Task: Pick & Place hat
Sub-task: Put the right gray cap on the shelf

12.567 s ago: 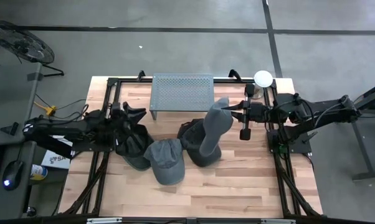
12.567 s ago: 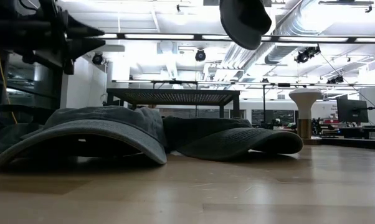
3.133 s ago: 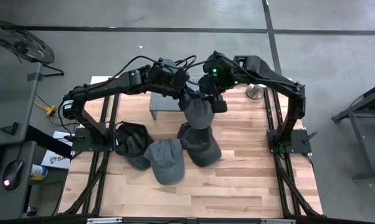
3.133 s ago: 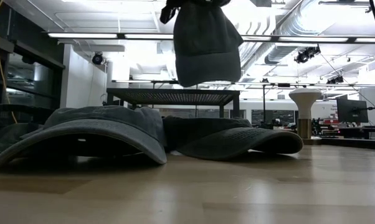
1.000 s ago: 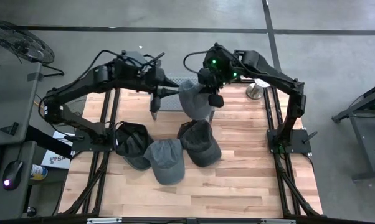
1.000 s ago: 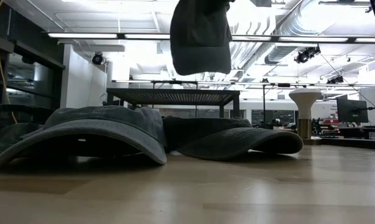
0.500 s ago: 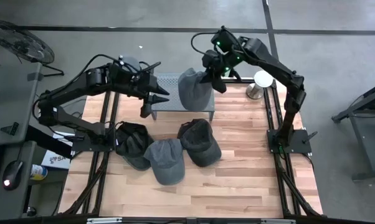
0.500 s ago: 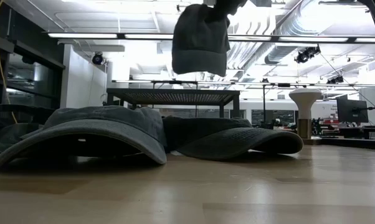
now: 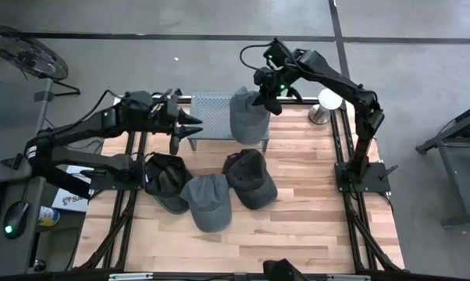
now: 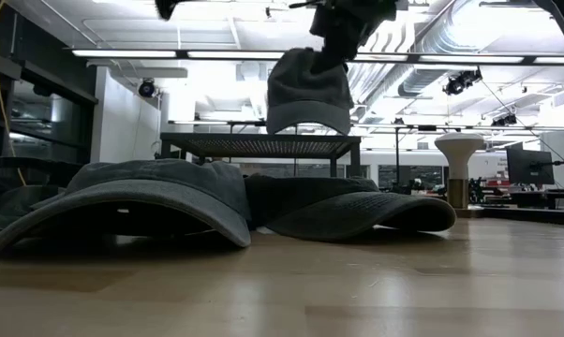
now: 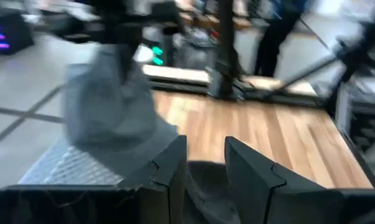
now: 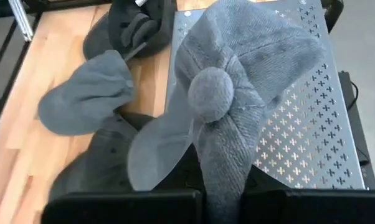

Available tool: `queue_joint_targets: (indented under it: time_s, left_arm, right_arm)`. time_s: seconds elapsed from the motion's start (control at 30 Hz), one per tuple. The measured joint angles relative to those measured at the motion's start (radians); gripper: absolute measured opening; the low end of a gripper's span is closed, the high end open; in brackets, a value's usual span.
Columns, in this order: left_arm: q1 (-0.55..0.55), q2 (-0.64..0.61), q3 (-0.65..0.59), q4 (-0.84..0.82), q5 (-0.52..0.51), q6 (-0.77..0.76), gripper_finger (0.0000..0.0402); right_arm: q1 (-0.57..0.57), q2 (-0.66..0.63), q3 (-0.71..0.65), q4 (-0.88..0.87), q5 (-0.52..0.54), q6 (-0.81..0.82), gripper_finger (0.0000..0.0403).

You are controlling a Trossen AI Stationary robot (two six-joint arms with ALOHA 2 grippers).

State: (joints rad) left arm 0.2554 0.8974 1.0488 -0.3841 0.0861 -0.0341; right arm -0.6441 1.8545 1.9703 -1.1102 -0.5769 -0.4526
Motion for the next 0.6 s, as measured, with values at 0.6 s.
queue_joint_targets:
  time_s: [0.6]
  left_arm:
    - [0.0, -0.104, -0.182, 0.103, -0.039, -0.129, 0.0108]
  right_arm:
    - [-0.049, 0.017, -0.05, 0.141, 0.108, -0.115, 0.0003]
